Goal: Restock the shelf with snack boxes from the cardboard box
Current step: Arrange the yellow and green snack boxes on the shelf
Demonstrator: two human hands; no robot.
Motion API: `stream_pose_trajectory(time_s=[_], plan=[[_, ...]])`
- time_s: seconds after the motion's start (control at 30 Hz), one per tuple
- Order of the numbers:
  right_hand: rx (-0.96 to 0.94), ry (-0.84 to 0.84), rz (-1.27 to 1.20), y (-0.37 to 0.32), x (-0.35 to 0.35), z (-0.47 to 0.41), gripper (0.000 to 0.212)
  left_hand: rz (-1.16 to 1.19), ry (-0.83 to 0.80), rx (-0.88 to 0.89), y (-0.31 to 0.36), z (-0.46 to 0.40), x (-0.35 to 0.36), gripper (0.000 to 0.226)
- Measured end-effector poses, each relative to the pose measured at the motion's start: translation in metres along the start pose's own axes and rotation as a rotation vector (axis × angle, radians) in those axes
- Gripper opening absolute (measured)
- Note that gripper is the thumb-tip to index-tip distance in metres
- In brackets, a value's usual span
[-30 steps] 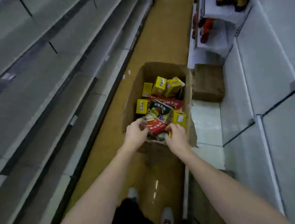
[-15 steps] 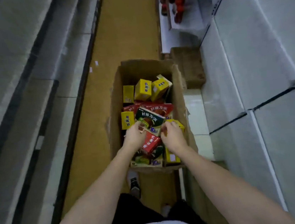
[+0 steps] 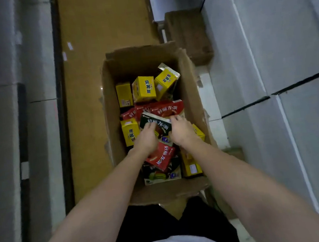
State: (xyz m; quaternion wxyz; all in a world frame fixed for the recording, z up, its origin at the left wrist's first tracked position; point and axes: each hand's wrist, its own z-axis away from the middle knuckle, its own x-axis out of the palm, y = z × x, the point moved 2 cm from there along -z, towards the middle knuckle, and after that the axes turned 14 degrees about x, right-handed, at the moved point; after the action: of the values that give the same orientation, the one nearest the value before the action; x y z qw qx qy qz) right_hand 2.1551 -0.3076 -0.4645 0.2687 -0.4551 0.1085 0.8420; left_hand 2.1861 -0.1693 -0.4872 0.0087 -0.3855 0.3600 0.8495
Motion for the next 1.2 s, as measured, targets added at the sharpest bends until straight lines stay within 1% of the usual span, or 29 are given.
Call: stream_pose_trajectory(time_s=[0.1,0.2,0.3,0.4,0.47,0.57,0.67,0.7,0.77,0.83,0.93,1.07,1.2], plan=[[0.009,-0.066,0.072,-0.004,0.003,-0.016,0.059,-0.033,-0.053,-0.026,-0.003,-0.006,0.001,0.067],[-0.008,-0.035,0.154,-0.006,0.005,-0.024,0.051,-0.034,-0.043,-0.061,-0.003,-0.006,-0.002,0.067],[-0.039,-0.026,0.206,-0.008,0.006,-0.027,0.051,-0.038,-0.030,-0.091,-0.004,-0.003,-0.006,0.064],[-0.047,-0.064,0.183,-0.010,0.007,-0.026,0.043,-0.034,-0.015,-0.125,-0.003,0.004,-0.009,0.061],[-0.104,-0.071,0.178,-0.012,0.005,-0.020,0.038,-0.031,0.000,-0.141,0.000,0.011,-0.011,0.062],[-0.169,-0.104,0.061,-0.015,-0.005,-0.005,0.039,-0.050,0.058,-0.171,0.010,0.022,-0.017,0.061],[-0.219,-0.101,-0.039,-0.015,-0.025,0.003,0.028,-0.069,0.111,-0.205,0.016,0.033,-0.028,0.064],[-0.248,-0.095,-0.050,-0.015,-0.035,0.005,0.027,-0.089,0.125,-0.204,0.017,0.036,-0.033,0.067],[-0.331,-0.091,-0.077,-0.014,-0.058,0.007,0.034,-0.164,0.162,-0.197,0.023,0.044,-0.046,0.069],[-0.433,-0.106,-0.105,-0.014,-0.083,0.012,0.038,-0.239,0.213,-0.186,0.030,0.052,-0.061,0.067],[-0.576,-0.112,-0.122,-0.020,-0.114,0.022,0.036,-0.304,0.301,-0.174,0.045,0.066,-0.088,0.060],[-0.732,-0.072,-0.111,-0.038,-0.137,0.045,0.035,-0.257,0.371,-0.231,0.053,0.100,-0.115,0.048],[-0.881,-0.054,-0.114,-0.076,-0.137,0.083,0.033,-0.155,0.505,-0.317,0.049,0.165,-0.126,0.049]])
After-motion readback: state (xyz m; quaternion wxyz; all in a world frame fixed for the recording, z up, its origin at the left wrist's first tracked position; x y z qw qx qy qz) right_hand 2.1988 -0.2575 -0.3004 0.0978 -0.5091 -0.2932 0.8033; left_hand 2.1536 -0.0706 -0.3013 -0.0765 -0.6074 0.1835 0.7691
